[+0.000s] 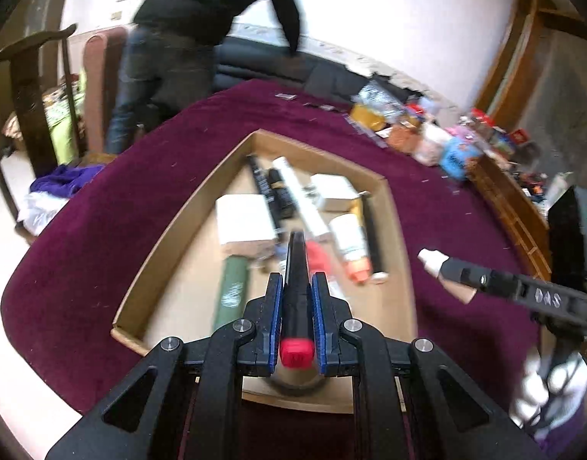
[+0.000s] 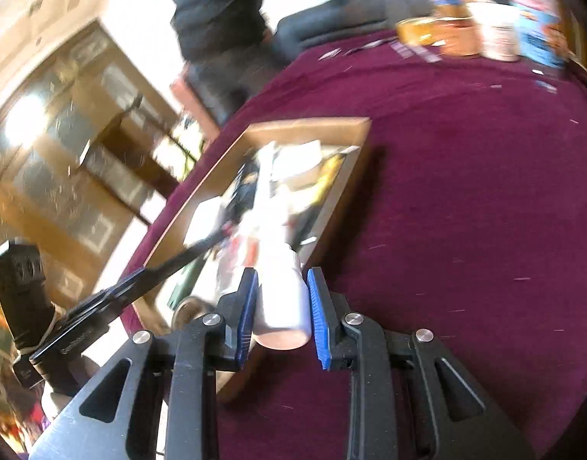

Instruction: Organize rigid objects

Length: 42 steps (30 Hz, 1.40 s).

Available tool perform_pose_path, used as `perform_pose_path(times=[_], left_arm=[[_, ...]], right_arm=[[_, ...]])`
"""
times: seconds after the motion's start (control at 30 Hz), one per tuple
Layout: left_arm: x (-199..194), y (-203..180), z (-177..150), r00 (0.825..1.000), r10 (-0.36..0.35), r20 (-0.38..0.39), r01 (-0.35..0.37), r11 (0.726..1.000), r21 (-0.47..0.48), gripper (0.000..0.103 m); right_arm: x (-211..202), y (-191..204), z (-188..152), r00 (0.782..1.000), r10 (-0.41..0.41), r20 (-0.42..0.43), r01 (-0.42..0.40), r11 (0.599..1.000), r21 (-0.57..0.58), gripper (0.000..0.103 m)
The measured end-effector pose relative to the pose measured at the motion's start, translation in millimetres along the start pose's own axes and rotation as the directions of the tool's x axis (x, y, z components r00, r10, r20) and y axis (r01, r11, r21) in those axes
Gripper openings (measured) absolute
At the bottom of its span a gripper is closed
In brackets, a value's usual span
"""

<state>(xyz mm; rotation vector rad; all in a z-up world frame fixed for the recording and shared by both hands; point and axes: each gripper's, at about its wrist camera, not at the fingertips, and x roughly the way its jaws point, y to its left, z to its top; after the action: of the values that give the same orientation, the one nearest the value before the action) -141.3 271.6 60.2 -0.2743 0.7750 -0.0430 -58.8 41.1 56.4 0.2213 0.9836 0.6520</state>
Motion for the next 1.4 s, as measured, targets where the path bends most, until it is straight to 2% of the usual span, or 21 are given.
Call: perform_pose_path(times=[0.13, 0.27, 0.33, 0.47, 0.57, 0.63, 0.7, 0.73, 0.77, 0.8, 0.83, 0.87, 0.9, 0.93, 0.97, 1.0, 1.07, 1.13, 1.2, 1.3, 1.4], left_arm=[[18.4, 7.7, -6.9, 0.999, -0.014, -0.044, 0.013, 1.0, -0.022, 0.012], [38.1, -1.6, -11.3, 0.995, -0.041, -0.094, 0.04, 0.999, -0.009, 0.021], [36.8, -9.2, -13.0, 0.997, -0.001, -0.08, 0.002, 1.0, 0.019, 0.027], [17.5, -2.3, -14.7, 1.0, -0.026, -0.013, 0.025, 1.0, -0.016, 0.047], [-5.6, -0.1, -16.4, 0.997, 0.01, 0.08, -0.01, 1.0, -0.009, 0.05], [-21.2, -0.7, -16.1, 0.989, 0.052, 0.137, -0.052, 0.999, -0.003, 0.05], [-43.2, -3.9, -16.2, 0.965, 0.134, 0.225, -0.137, 0.991, 0.001, 0.057], [-57.9, -8.1, -17.0, 0.938, 0.196, 0.285, -0.203, 0.979, -0.005, 0.061], [-75.1, -14.0, -18.4, 0.901, 0.248, 0.357, -0.259, 0.966, -0.018, 0.072], [-96.5, -20.9, -21.2, 0.855, 0.278, 0.438, -0.291, 0.956, -0.038, 0.089], [-112.8, -26.0, -24.6, 0.821, 0.278, 0.499, -0.291, 0.955, -0.054, 0.099], [-133.5, -32.6, -30.8, 0.777, 0.251, 0.577, -0.26, 0.963, -0.068, 0.102], [-148.8, -37.8, -36.4, 0.743, 0.223, 0.631, -0.219, 0.972, -0.086, 0.102], [-156.8, -41.1, -39.6, 0.731, 0.211, 0.649, -0.187, 0.977, -0.107, 0.102], [-161.1, -46.6, -40.0, 0.742, 0.209, 0.636, -0.165, 0.978, -0.129, 0.102], [-160.4, -51.9, -38.3, 0.77, 0.203, 0.605, -0.156, 0.979, -0.13, 0.102], [-150.4, -66.1, -32.6, 0.846, 0.118, 0.52, -0.115, 0.993, -0.038, 0.102], [-142.9, -79.4, -32.9, 0.892, 0.103, 0.441, -0.133, 0.99, 0.038, 0.102], [-150.3, -87.8, -40.9, 0.891, 0.114, 0.439, -0.148, 0.988, 0.043, 0.102], [-171.3, -98.9, -57.6, 0.887, 0.066, 0.457, -0.102, 0.993, 0.054, 0.102], [-165.3, -112.8, -58.7, 0.892, 0.071, 0.446, -0.126, 0.987, 0.095, 0.102]], right_arm=[[36.3, 36.2, -8.2, 0.997, -0.053, -0.058, 0.05, 0.997, -0.061, 0.024], [53.7, 56.4, -12.5, 0.972, -0.235, -0.008, 0.232, 0.964, -0.132, 0.025], [55.7, 55.1, -15.0, 0.96, -0.28, 0.0, 0.278, 0.953, -0.123, 0.025], [49.9, 44.6, -16.4, 0.974, -0.225, 0.03, 0.227, 0.972, -0.065, 0.029], [34.5, 39.8, -23.1, 0.978, -0.187, 0.087, 0.19, 0.982, -0.021, 0.03], [21.1, 39.5, -30.5, 0.971, -0.189, 0.146, 0.19, 0.982, 0.002, 0.035], [8.3, 38.6, -39.7, 0.952, -0.227, 0.206, 0.229, 0.973, 0.016, 0.05], [0.3, 37.8, -44.8, 0.941, -0.242, 0.237, 0.244, 0.97, 0.023, 0.05], [-5.6, 37.4, -47.5, 0.933, -0.251, 0.258, 0.254, 0.967, 0.025, 0.05], [-13.7, 38.1, -51.6, 0.921, -0.268, 0.283, 0.273, 0.962, 0.023, 0.05], [-18.1, 39.0, -53.1, 0.913, -0.278, 0.297, 0.285, 0.958, 0.021, 0.051], [-23.4, 40.0, -55.8, 0.903, -0.293, 0.315, 0.303, 0.953, 0.02, 0.055], [-26.6, 39.6, -56.6, 0.896, -0.303, 0.324, 0.312, 0.95, 0.026, 0.061], [-29.7, 38.6, -58.5, 0.89, -0.313, 0.333, 0.318, 0.947, 0.04, 0.063], [-32.2, 36.6, -61.2, 0.885, -0.322, 0.337, 0.322, 0.945, 0.058, 0.064], [-33.8, 33.8, -63.6, 0.885, -0.327, 0.332, 0.32, 0.944, 0.076, 0.064], [-38.7, 29.8, -71.1, 0.886, -0.333, 0.322, 0.32, 0.943, 0.092, 0.064], [-49.8, 30.0, -82.1, 0.868, -0.362, 0.34, 0.356, 0.931, 0.084, 0.064], [-63.4, 31.0, -96.1, 0.836, -0.403, 0.374, 0.404, 0.911, 0.079, 0.065], [-77.5, 31.9, -119.3, 0.796, -0.449, 0.405, 0.457, 0.885, 0.082, 0.073], [-81.5, 33.0, -134.0, 0.793, -0.455, 0.405, 0.471, 0.88, 0.068, 0.073]])
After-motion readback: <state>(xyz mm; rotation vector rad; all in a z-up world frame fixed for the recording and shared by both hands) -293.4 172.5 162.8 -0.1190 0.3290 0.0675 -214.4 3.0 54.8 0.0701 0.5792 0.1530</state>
